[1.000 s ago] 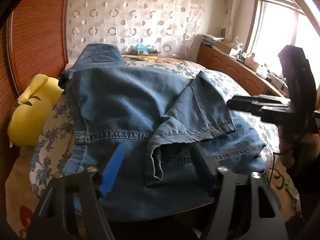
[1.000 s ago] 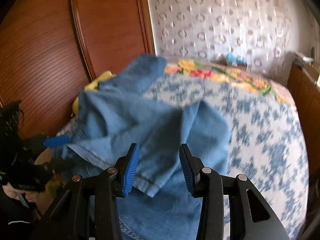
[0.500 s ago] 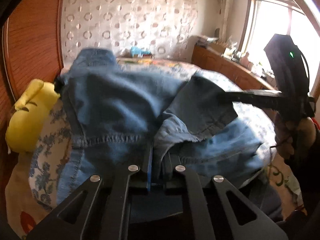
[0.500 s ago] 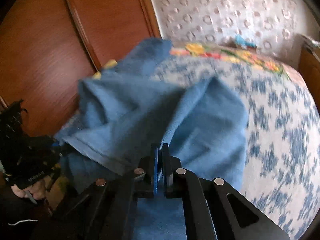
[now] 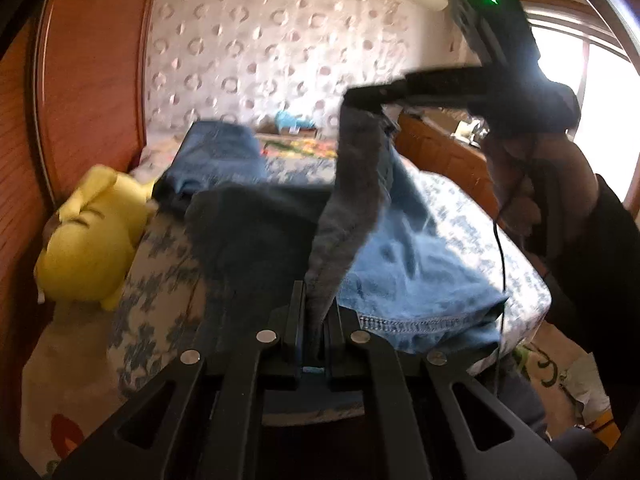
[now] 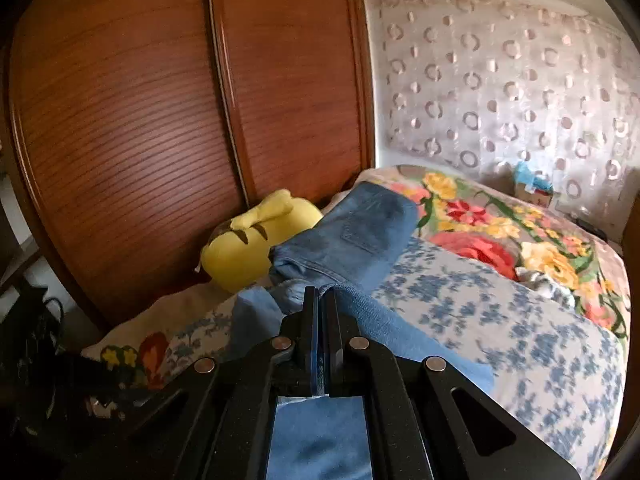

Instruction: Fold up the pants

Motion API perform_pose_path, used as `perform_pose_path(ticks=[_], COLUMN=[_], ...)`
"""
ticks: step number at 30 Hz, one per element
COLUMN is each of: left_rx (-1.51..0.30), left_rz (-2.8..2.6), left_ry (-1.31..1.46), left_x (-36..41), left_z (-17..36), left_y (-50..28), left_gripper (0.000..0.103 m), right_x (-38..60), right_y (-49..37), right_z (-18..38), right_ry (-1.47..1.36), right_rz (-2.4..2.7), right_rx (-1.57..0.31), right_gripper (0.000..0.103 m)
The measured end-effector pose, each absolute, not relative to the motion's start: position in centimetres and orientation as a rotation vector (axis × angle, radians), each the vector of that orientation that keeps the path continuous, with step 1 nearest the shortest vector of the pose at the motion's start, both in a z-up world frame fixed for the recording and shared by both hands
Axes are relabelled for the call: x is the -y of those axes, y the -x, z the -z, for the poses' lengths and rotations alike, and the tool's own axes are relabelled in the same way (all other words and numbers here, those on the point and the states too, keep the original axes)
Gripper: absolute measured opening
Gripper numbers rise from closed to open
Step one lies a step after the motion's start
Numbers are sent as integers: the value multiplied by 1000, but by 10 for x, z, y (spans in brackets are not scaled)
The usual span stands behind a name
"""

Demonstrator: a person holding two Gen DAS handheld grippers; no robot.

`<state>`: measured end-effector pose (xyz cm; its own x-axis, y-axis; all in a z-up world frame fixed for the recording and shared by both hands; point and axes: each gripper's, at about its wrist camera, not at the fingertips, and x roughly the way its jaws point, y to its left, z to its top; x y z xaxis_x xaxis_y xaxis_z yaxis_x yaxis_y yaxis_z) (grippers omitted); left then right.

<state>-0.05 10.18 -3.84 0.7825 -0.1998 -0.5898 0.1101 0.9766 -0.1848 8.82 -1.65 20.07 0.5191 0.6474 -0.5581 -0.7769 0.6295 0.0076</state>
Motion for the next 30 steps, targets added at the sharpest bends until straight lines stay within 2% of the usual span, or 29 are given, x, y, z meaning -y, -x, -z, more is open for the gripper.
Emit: perform_pose_path(ticks=[5, 7, 8, 9, 10, 11, 12, 15, 24, 30], left_rx=[-728, -749, -751, -749, -745, -740, -732, -708, -647, -643], left_rz=[141, 139, 138, 139, 142, 145, 146, 146, 121, 143], left_ry=[153, 159, 160, 163, 173, 183, 190, 186, 150, 124], left_x=[-106, -108, -109, -109, -110, -110, -111, -109, -95, -79], left_z=[64, 70, 71, 72, 72, 71, 70, 64, 49, 47], left_y=[-5, -7, -8, -8, -8, -8, -9, -8, -14, -25], left_gripper=[8, 14, 16, 25, 38, 47, 57, 73, 75, 75], right_x=[-25, -34, -34, -26, -21, -11, -2, 26, 145, 171], right_y=[-139, -153, -157, -178, -176, -176, -175, -166, -107, -88], right_z=[-172, -170, -169, -161, -165, -167, -170, -180, -150, -124], right_ry=[274, 286, 277, 262, 248, 238, 230, 231, 214, 195], right_rz=[-849, -840, -835, -832, -825, -822, -817, -783, -643, -596], right_rx=[-661, -682, -684, -679, -666, -649, -633, -600, -610, -682], right_gripper=[1, 2, 11, 23, 30, 41, 47, 51, 51, 51])
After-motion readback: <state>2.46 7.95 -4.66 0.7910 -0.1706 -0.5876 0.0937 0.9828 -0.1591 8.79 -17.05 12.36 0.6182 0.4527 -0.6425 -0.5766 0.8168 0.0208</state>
